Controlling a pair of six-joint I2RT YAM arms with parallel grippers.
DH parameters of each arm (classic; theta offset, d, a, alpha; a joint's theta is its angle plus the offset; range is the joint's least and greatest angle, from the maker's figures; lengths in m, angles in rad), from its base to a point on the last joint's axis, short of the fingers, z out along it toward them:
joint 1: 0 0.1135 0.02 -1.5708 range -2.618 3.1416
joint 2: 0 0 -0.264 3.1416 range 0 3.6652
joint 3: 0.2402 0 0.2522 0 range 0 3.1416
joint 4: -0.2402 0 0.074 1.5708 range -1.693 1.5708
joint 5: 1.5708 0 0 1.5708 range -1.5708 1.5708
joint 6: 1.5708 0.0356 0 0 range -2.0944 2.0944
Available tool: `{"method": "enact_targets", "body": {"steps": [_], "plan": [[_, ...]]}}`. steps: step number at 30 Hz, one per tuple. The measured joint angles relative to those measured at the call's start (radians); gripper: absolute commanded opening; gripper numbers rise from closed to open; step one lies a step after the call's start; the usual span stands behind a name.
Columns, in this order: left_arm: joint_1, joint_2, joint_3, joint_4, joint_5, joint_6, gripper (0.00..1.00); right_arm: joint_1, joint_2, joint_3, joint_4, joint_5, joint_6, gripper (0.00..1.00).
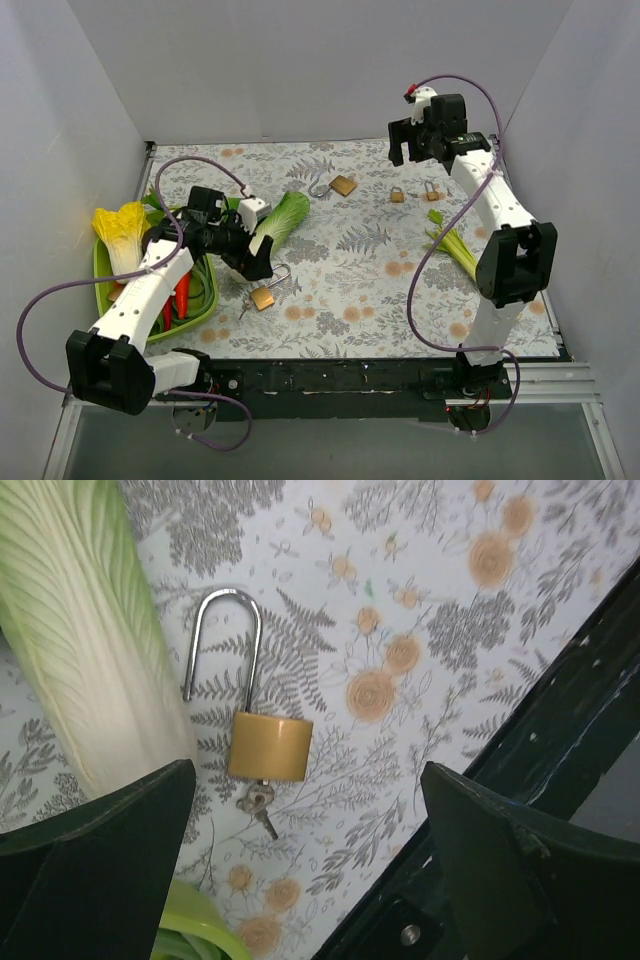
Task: Lock with the key
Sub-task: Place the lock at the center of the board, then pick up the lock from the center of the board.
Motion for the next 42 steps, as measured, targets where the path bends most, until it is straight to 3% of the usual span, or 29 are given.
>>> {"method": "enact_targets", "body": {"steps": [5,13,22,42], "plan": [[-0.077,-0.022,-0.080,-0.047,-0.113,0.098,0.98,-0.003,-0.099,-0.051,-0.003,-0.072,-0.006,0.97],[-0.272,-0.010,-0.217,0.024,-0.290,0.105,0.95,-0.064,-0.270,-0.264,-0.016,-0.284,0.024,0.98],[-0.309,0.085,-0.227,0.102,-0.396,0.085,0.92,-0.085,-0.408,-0.373,-0.018,-0.424,0.015,0.98],[-0.326,0.226,-0.251,0.177,-0.450,0.050,0.82,-0.088,-0.416,-0.373,-0.041,-0.526,0.009,0.98]]}}
